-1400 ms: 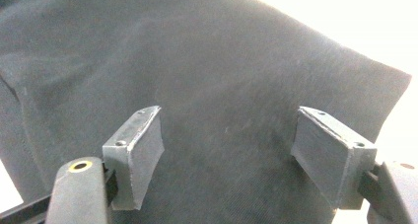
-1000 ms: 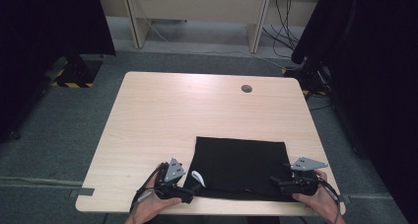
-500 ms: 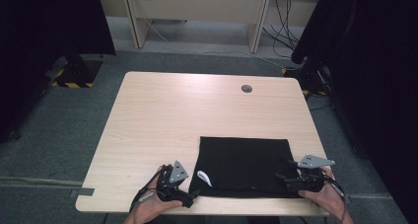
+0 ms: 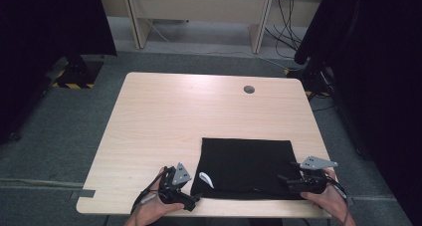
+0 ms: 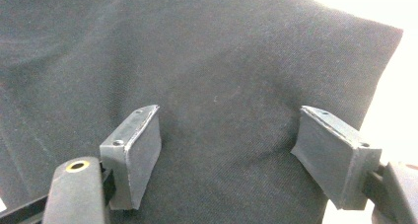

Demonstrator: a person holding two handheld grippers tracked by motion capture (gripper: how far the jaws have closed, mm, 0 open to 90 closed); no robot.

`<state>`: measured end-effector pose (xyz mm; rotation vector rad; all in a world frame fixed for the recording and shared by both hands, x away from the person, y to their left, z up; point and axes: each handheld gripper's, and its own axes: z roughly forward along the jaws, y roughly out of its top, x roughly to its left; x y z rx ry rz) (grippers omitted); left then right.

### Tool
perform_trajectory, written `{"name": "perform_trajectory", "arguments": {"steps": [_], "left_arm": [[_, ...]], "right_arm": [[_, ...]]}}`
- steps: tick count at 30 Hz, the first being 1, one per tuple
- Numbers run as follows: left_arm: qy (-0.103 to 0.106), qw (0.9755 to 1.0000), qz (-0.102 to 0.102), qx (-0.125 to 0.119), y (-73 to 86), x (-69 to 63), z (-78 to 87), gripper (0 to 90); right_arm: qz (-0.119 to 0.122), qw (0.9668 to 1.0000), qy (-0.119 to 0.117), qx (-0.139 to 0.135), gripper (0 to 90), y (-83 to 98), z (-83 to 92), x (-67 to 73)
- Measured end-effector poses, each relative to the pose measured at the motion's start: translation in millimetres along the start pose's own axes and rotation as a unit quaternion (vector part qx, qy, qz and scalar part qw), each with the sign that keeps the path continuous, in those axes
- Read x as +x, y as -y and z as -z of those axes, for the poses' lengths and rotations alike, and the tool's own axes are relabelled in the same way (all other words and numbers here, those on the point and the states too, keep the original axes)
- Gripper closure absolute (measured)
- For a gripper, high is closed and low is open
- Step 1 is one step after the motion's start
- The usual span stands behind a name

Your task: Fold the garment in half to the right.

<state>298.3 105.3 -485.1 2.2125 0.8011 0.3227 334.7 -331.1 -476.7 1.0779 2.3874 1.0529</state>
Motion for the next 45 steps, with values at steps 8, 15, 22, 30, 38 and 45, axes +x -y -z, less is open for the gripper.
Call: {"name": "perform_trajectory", "arguments": {"steps": [8, 15, 22, 30, 38, 45], "left_arm": [[0.011, 0.9997, -0.019, -0.006, -9.2, -10.9, -8.9, 2.5], [0.008, 0.9996, -0.022, -0.014, -18.4, -16.2, -17.5, 7.7], [0.009, 0.9986, -0.039, -0.034, -27.0, -18.3, -24.6, 25.5], [0.026, 0.9964, -0.067, -0.046, -29.2, -19.7, -26.1, 68.8], [0.038, 0.9953, -0.077, -0.046, -28.5, -24.2, -25.4, 77.7], [0.044, 0.9948, -0.079, -0.046, -28.5, -35.5, -25.7, 77.4]], "right_arm": [[-0.004, 1.0000, 0.004, 0.000, 25.5, -0.5, -0.8, 1.4], [-0.004, 1.0000, 0.004, 0.000, 25.5, -0.5, -0.8, 1.5], [-0.004, 1.0000, 0.004, 0.000, 25.5, -0.5, -0.8, 1.5], [-0.005, 1.0000, 0.004, 0.001, 25.5, -0.6, -0.9, 1.6], [-0.011, 0.9999, 0.010, 0.005, 26.1, 1.5, 2.9, 1.2], [-0.017, 0.9994, 0.023, 0.017, 26.9, 7.7, 13.9, 1.8]]}}
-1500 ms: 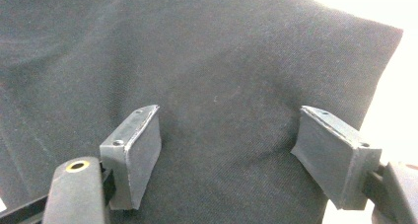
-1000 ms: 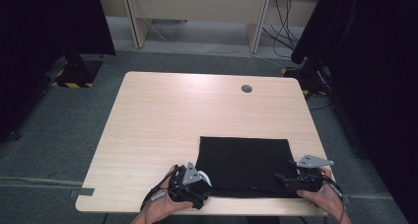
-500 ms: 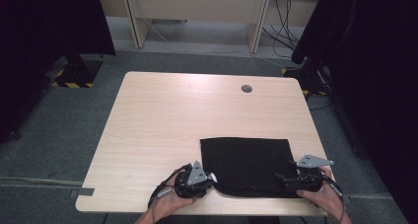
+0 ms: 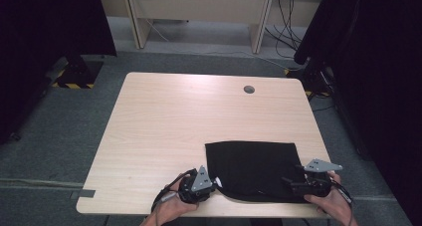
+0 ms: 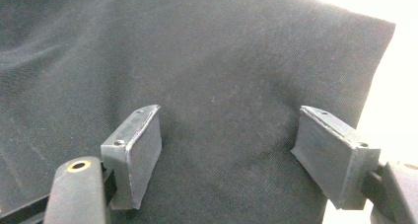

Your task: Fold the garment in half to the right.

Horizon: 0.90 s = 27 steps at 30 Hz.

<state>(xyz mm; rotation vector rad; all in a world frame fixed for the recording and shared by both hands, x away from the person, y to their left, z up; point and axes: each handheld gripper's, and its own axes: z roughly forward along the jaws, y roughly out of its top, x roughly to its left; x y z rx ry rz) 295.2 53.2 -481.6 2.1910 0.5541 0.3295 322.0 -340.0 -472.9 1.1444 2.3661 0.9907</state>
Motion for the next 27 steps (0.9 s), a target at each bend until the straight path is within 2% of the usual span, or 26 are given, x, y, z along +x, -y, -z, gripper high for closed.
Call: {"name": "perform_trajectory", "arguments": {"steps": [4, 7, 9, 12, 16, 23, 27], "left_arm": [[-0.012, 0.9999, -0.012, 0.000, -1.4, -7.1, -1.3, 77.4], [-0.007, 1.0000, -0.006, 0.000, -1.6, -5.7, -1.5, 77.2], [-0.010, 0.9999, -0.007, -0.001, -1.3, -6.1, -1.2, 76.8], [-0.013, 0.9999, -0.010, 0.000, -1.3, -7.0, -1.2, 76.7], [-0.009, 0.9999, -0.007, 0.000, -1.2, -6.1, -1.2, 76.6], [-0.007, 1.0000, -0.002, 0.000, -1.2, -5.1, -1.2, 76.6], [-0.008, 0.9999, -0.009, 0.000, -1.2, -5.6, -1.2, 76.6]], "right_arm": [[-0.005, 0.9999, 0.006, 0.007, 26.9, 2.2, 4.2, 0.9], [-0.011, 0.9996, 0.009, 0.025, 27.7, -2.2, 6.2, -0.8], [-0.003, 0.9994, 0.016, 0.029, 27.8, -6.5, 7.1, 1.5], [-0.010, 0.9998, 0.006, -0.017, 28.9, -13.3, 11.0, 5.9], [-0.002, 0.9991, 0.004, -0.042, 28.9, -29.0, 16.1, 13.1], [0.016, 0.9981, -0.040, -0.045, 29.0, -63.8, -5.7, 29.2], [0.020, 0.9975, -0.051, -0.045, 29.6, -79.9, -18.9, 36.5]]}}
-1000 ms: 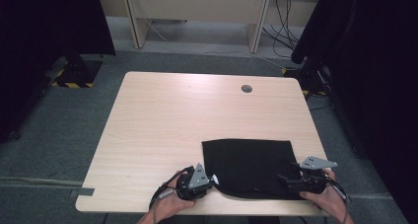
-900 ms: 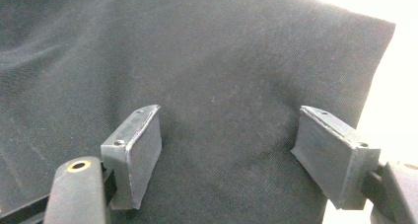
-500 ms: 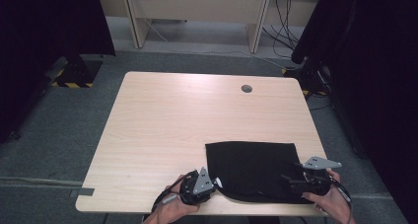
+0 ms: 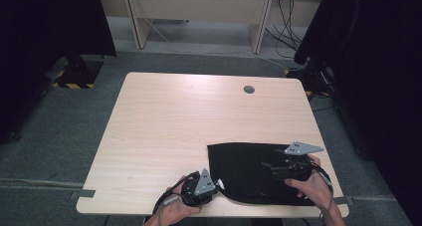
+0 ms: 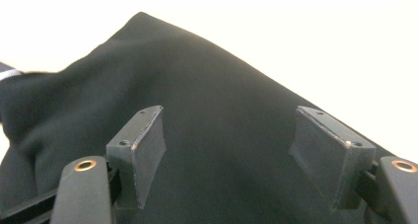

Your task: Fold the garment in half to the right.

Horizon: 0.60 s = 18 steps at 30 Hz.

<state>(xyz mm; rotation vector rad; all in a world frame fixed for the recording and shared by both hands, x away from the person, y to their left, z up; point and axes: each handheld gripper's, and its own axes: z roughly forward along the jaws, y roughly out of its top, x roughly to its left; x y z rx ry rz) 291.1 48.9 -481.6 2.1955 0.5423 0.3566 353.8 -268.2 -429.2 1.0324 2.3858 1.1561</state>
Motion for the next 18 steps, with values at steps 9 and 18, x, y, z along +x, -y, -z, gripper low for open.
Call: {"name": "perform_trajectory", "arguments": {"steps": [9, 18], "left_arm": [[-0.001, 1.0000, 0.007, 0.001, -0.2, 0.2, -0.2, 76.3], [-0.001, 1.0000, 0.007, 0.000, -0.2, 0.1, -0.3, 76.4]], "right_arm": [[0.017, 0.9997, -0.019, -0.002, 30.3, -31.0, -31.4, 13.6], [0.026, 0.9991, -0.033, -0.001, 32.0, -52.1, -57.7, 20.7]]}}
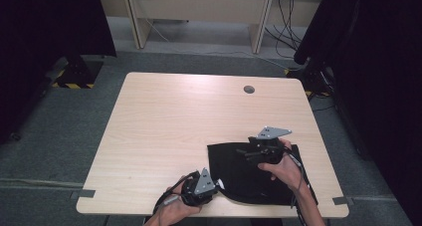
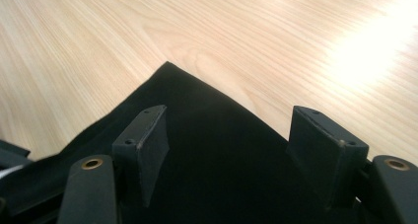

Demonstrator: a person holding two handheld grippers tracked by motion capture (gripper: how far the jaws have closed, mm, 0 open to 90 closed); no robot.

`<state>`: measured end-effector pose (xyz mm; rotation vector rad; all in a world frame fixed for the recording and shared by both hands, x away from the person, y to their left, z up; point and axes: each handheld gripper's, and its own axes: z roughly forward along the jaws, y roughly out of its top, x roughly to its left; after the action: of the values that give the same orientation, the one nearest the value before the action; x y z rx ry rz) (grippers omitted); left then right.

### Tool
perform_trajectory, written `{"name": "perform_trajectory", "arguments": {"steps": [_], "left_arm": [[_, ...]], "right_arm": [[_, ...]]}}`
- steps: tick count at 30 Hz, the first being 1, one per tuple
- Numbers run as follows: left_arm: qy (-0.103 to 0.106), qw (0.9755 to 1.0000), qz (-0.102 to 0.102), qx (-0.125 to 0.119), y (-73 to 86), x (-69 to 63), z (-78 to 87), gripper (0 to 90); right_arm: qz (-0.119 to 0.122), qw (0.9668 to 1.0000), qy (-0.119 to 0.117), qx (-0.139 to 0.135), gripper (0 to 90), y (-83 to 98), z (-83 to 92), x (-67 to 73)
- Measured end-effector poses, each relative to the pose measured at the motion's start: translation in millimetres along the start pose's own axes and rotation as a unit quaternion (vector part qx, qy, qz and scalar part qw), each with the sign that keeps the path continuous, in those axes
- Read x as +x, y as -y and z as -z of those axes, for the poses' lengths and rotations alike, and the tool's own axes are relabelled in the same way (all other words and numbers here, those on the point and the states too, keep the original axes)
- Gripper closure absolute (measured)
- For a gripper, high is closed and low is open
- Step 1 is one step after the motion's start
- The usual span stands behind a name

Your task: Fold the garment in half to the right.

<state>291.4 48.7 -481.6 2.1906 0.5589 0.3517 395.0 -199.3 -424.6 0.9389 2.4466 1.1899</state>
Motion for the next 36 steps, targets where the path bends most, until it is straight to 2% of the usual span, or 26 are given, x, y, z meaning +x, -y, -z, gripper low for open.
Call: {"name": "perform_trajectory", "arguments": {"steps": [11, 12, 16, 17, 19, 22, 24, 27, 28, 29, 30, 31, 36], "left_arm": [[-0.005, 1.0000, -0.003, 0.000, -0.1, -1.4, 0.1, 76.4], [0.001, 1.0000, 0.000, 0.000, -0.1, -1.3, -0.2, 76.4], [-0.006, 1.0000, 0.002, 0.002, -0.1, -0.8, 0.3, 76.4], [0.003, 1.0000, 0.006, 0.000, -0.1, -0.6, -0.5, 76.4], [0.005, 0.9999, 0.014, 0.003, 0.1, 0.2, -0.3, 76.4], [0.002, 1.0000, 0.009, 0.001, -0.3, 1.2, -0.2, 76.4], [-0.007, 1.0000, 0.006, 0.001, -0.6, 2.3, 0.2, 76.4], [-0.004, 1.0000, 0.009, 0.002, -0.4, 1.4, 0.0, 76.4], [-0.036, 0.9977, 0.058, 0.003, 1.1, -5.6, 1.6, 76.4], [-0.034, 0.9969, 0.070, 0.002, 1.4, -6.9, 1.0, 76.4], [-0.014, 0.9972, 0.073, 0.001, 1.6, -7.9, 0.2, 76.4], [0.000, 1.0000, 0.008, 0.001, -0.4, 0.9, -0.4, 76.3], [0.001, 1.0000, 0.008, 0.001, -0.5, 1.2, -0.4, 76.3]], "right_arm": [[0.006, 0.9995, -0.025, 0.017, 34.3, -15.0, -30.0, 6.5], [0.007, 0.9995, -0.026, 0.017, 34.5, -16.6, -32.5, 7.0], [0.011, 0.9992, -0.031, 0.023, 34.7, -23.0, -43.3, 9.6], [0.012, 0.9991, -0.032, 0.024, 34.8, -24.8, -46.1, 10.3], [0.015, 0.9990, -0.034, 0.025, 35.2, -28.2, -52.0, 11.9], [0.023, 0.9984, -0.039, 0.033, 36.7, -31.9, -61.6, 15.7], [0.027, 0.9980, -0.043, 0.039, 38.0, -32.3, -68.1, 18.7], [0.036, 0.9971, -0.045, 0.049, 40.2, -33.8, -77.7, 22.2], [0.038, 0.9970, -0.047, 0.049, 40.9, -34.6, -80.7, 23.3], [0.039, 0.9967, -0.049, 0.052, 41.5, -35.0, -83.8, 24.4], [0.042, 0.9962, -0.050, 0.057, 41.7, -35.2, -87.1, 25.3], [0.044, 0.9958, -0.050, 0.063, 41.7, -35.1, -90.7, 26.1], [0.051, 0.9942, -0.052, 0.079, 44.5, -36.7, -105.9, 29.3]]}}
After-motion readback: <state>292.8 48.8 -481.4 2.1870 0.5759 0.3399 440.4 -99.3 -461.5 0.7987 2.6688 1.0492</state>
